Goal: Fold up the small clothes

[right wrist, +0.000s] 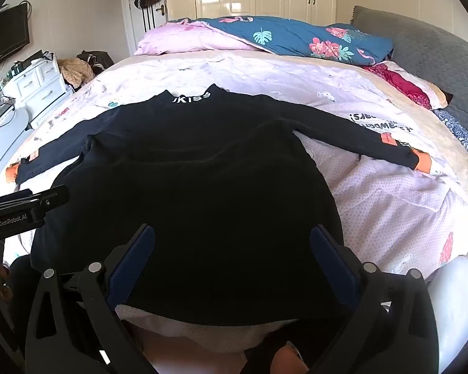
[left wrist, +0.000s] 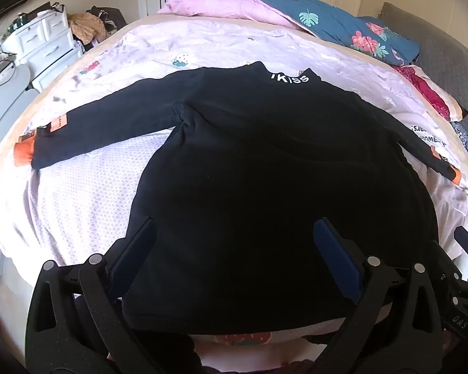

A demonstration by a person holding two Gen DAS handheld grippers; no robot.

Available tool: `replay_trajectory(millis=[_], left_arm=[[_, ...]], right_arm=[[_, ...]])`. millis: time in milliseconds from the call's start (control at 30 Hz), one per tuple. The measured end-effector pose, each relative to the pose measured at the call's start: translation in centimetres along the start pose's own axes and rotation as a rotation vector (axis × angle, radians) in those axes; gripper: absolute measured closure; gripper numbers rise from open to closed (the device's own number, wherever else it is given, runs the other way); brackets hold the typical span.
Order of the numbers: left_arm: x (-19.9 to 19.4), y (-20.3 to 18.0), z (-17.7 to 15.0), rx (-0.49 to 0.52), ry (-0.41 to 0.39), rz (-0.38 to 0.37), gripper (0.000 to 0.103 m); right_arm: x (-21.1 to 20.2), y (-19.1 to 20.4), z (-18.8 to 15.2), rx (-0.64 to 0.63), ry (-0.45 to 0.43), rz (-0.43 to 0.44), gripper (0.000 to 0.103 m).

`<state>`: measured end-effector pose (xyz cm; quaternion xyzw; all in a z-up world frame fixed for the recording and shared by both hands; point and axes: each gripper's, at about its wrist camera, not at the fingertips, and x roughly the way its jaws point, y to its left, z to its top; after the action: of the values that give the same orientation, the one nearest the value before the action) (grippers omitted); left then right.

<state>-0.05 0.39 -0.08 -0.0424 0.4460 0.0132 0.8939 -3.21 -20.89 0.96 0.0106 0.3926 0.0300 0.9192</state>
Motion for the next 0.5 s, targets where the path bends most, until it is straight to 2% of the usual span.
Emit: replay_trajectory(millis=[500], left_arm=[[-0.01, 0.09, 0.06, 0.006, -0.005, 0.001, 0.009]], right_arm=[[-0.05, 0.23, 0.10, 0.003, -0.001, 0.004, 0.004]])
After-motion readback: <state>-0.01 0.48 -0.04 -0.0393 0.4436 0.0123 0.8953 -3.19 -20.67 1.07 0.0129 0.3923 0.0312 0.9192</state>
